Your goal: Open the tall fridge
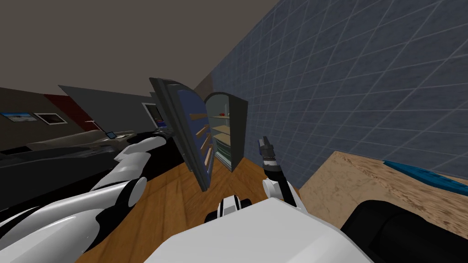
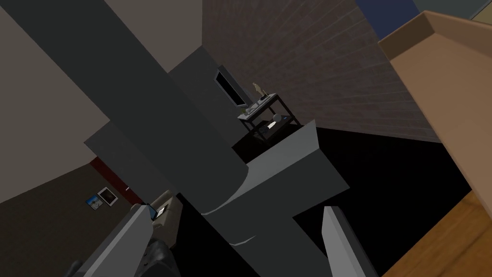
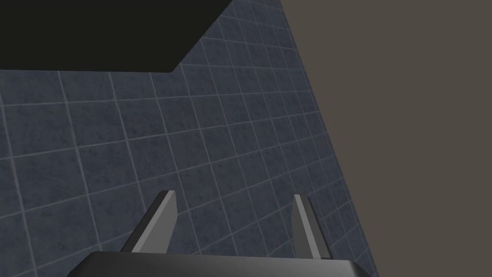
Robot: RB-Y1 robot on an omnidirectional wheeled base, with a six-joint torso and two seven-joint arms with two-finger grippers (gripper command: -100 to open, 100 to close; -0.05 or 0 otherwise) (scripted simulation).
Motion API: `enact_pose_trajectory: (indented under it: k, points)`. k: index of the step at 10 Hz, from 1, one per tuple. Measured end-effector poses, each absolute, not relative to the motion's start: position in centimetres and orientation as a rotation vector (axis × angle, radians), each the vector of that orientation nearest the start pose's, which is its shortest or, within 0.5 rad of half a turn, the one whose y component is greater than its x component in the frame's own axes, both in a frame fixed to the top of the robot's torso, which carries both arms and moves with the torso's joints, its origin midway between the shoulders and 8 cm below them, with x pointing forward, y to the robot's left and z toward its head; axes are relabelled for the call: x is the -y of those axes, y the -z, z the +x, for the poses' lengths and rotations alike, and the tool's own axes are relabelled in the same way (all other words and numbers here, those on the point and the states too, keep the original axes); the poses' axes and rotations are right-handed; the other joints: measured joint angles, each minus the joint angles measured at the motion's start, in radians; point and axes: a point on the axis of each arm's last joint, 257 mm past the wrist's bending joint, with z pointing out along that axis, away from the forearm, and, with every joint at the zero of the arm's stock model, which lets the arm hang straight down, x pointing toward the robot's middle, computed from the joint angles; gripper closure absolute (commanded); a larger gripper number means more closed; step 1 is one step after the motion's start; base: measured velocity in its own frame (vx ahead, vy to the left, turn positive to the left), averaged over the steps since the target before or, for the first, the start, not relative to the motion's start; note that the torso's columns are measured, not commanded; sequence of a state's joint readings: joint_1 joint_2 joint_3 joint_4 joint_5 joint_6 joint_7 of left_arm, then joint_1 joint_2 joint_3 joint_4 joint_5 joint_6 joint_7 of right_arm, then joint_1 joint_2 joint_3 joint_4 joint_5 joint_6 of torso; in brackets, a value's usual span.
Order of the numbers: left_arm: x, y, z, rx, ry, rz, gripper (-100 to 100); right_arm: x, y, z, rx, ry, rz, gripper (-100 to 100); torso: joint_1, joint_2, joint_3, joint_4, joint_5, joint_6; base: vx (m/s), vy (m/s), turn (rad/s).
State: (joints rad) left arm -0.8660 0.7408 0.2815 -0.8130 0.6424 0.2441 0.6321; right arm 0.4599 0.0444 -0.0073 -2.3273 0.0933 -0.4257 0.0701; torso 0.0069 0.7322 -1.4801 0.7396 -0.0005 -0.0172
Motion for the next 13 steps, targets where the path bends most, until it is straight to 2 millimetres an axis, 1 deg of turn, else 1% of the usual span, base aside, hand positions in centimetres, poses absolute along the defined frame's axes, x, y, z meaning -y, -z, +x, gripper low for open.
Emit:
enact_pose_trajectory:
  k: [1, 2, 4, 6, 7, 8, 9, 10, 11, 13]
  points:
    - [-57.6, -6.5, 67.1, -0.283, 1.676, -1.720, 100, 27.3, -4.4, 35.0, -0.636, -1.181, 0.601, 0, -0.004, 0.002, 0.002, -0.001, 0.000, -0.009, 0.011, -0.026, 0.006]
    - [-57.9, -6.6, 66.7, -0.279, 1.669, -1.719, 100, 27.3, -4.4, 35.0, -0.636, -1.181, 0.601, 0, -0.003, 0.004, 0.002, 0.000, 0.000, -0.012, 0.006, -0.037, 0.006]
    - [-58.1, -6.0, 66.6, -0.275, 1.661, -1.724, 100, 27.3, -4.4, 35.0, -0.636, -1.181, 0.601, 0, 0.006, 0.004, 0.002, 0.000, 0.003, -0.010, -0.003, -0.021, 0.007]
    - [-58.1, -6.1, 66.8, -0.279, 1.659, -1.724, 100, 27.3, -4.4, 35.0, -0.636, -1.181, 0.601, 0, 0.008, 0.004, 0.002, 0.001, 0.002, -0.011, -0.001, 0.005, 0.010]
    - [-58.3, -6.0, 66.7, -0.276, 1.661, -1.725, 100, 27.3, -4.4, 35.0, -0.636, -1.181, 0.601, 0, 0.008, 0.004, 0.003, 0.000, 0.003, -0.011, -0.047, 0.103, -0.179]
    - [-57.5, -5.9, 67.0, -0.293, 1.668, -1.732, 100, 27.3, -4.4, 35.0, -0.636, -1.181, 0.601, 0, 0.008, 0.005, 0.004, -0.001, 0.004, 0.002, -0.074, 0.253, -0.175]
    - [-56.3, -5.8, 67.6, -0.324, 1.668, -1.744, 100, 27.3, -4.4, 35.0, -0.636, -1.181, 0.600, 0, 0.010, 0.005, 0.003, 0.000, 0.004, 0.010, -0.077, 0.307, -0.180]
    - [-55.3, -6.0, 68.1, -0.355, 1.668, -1.749, 100, 27.3, -4.4, 35.0, -0.636, -1.181, 0.600, 0, 0.004, 0.004, 0.003, -0.001, 0.003, 0.014, -0.054, 0.282, -0.099]
    - [-54.6, -6.3, 68.4, -0.370, 1.673, -1.747, 100, 27.3, -4.4, 35.0, -0.636, -1.181, 0.601, 0, -0.003, 0.004, 0.003, -0.002, 0.002, 0.011, -0.056, 0.289, -0.109]
    - [-53.0, -6.7, 68.9, -0.419, 1.675, -1.750, 100, 27.3, -4.4, 35.0, -0.636, -1.181, 0.601, 0, -0.007, 0.004, 0.003, -0.003, 0.001, 0.015, -0.060, 0.308, -0.162]
